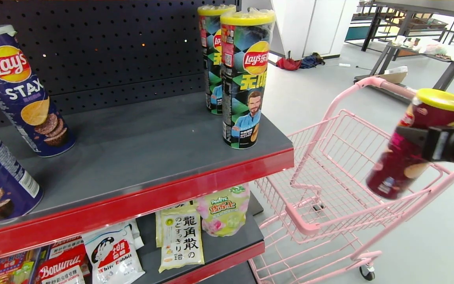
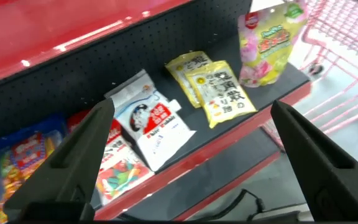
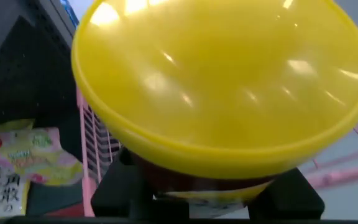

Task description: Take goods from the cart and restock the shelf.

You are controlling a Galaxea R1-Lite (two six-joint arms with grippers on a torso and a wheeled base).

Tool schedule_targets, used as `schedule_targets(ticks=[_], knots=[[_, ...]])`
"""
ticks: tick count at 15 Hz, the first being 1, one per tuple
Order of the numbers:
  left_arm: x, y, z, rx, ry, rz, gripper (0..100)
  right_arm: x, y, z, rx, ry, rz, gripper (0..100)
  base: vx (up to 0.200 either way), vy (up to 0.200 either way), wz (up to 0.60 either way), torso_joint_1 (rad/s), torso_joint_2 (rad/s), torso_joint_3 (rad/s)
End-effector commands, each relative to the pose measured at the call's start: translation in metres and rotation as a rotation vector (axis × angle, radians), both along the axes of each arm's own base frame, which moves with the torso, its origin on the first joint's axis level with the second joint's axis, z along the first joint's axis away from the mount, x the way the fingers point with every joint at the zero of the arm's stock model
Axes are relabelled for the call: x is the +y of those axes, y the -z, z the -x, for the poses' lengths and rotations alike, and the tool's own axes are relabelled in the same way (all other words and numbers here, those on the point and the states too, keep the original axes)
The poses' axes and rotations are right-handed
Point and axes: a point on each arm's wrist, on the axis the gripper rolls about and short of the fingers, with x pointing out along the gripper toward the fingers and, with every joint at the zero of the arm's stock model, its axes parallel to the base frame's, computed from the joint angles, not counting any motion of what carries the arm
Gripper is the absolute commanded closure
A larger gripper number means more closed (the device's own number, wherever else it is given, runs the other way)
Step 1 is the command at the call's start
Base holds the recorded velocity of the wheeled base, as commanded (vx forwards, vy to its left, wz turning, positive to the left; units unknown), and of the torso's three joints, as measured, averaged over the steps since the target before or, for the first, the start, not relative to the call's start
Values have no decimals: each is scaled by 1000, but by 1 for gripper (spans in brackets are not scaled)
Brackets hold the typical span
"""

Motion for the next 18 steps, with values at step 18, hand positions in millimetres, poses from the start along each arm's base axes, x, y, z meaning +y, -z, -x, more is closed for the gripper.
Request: schedule_targets(ticks=[18], knots=[[1,-2,0,-18,-37,-31,0,-24,40,186,-18,128,110,100,0,0,0,95,-266,-172]])
